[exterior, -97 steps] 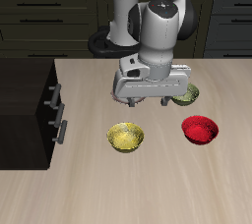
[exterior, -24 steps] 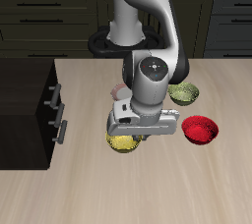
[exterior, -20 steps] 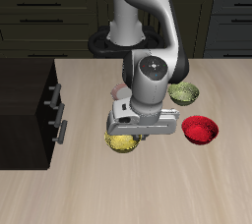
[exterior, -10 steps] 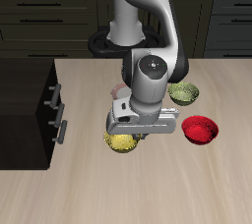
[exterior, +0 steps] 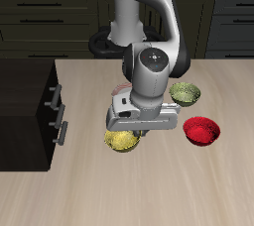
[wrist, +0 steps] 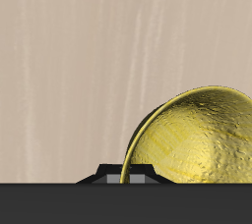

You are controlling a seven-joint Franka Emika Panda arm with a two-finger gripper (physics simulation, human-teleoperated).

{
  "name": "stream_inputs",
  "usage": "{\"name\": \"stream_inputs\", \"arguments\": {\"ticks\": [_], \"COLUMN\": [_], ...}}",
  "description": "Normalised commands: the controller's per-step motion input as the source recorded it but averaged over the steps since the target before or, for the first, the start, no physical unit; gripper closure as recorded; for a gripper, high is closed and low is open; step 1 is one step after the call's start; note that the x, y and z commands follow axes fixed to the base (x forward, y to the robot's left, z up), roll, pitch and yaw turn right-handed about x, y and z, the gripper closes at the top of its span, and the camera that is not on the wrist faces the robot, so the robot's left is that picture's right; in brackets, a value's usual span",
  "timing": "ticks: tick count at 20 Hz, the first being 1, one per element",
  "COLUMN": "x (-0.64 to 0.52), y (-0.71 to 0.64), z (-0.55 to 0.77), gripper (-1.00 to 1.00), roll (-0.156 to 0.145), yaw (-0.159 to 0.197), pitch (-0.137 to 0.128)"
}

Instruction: Place the yellow bowl on top of the wooden cabinet

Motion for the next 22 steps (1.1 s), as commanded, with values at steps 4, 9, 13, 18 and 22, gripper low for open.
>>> {"name": "stream_inputs", "arguments": {"ticks": [4, 9, 13, 18, 22], "x": [0.0, 0.0, -0.04, -0.04, -0.05], "y": [-0.05, -0.03, 0.0, -0.01, 0.0], "z": [0.13, 0.08, 0.12, 0.18, 0.16], "gripper": [1.0, 1.0, 1.0, 1.0, 1.0], "roll": [0.0, -0.003, 0.005, 0.0, 0.002], "yaw": [0.011, 0.004, 0.011, 0.013, 0.031], "pitch": [-0.024, -0.018, -0.018, -0.027, -0.044]}}
